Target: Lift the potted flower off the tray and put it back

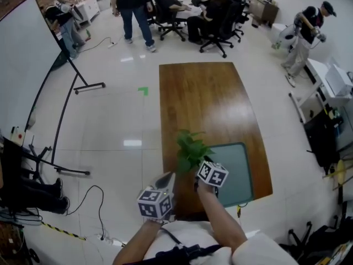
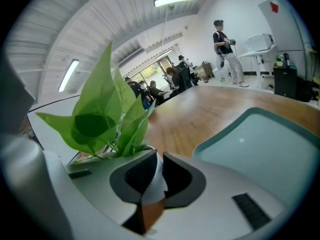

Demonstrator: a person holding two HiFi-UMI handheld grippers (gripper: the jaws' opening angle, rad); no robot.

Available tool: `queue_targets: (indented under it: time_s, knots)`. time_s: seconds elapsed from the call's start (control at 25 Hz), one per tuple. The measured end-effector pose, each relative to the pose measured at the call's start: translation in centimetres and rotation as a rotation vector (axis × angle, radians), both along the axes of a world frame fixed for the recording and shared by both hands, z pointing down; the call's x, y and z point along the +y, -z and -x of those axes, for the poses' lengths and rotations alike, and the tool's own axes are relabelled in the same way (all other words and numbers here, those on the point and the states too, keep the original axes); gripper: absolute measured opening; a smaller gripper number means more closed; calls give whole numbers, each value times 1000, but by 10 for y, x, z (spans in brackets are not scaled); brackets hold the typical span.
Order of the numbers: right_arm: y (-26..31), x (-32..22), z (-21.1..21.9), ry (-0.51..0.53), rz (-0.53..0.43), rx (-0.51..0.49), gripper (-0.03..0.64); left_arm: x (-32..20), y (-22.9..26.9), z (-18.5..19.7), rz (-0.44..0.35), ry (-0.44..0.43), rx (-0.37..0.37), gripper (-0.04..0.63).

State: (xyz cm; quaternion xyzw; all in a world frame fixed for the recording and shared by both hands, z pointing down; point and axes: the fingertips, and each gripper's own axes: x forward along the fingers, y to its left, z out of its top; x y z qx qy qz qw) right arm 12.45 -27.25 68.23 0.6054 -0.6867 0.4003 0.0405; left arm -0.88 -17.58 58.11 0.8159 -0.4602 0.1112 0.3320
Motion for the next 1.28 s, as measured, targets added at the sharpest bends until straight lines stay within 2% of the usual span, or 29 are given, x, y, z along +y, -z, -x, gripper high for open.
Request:
queue_targets:
  time_s: [0.2, 0.72, 0.88, 1.28]
  knots:
    - [-13, 6, 26, 44, 22, 7, 48, 8, -3, 23, 7, 45, -1, -3]
    - [-22, 17, 38, 47, 32, 12, 67, 27, -7, 44, 26, 74, 5, -3]
    - [-16, 18, 32, 14, 14, 11, 153, 33, -5, 48, 21, 64, 5, -4]
    - [25, 72, 0, -65, -40, 17, 156, 60, 11, 55, -17, 24, 26, -3]
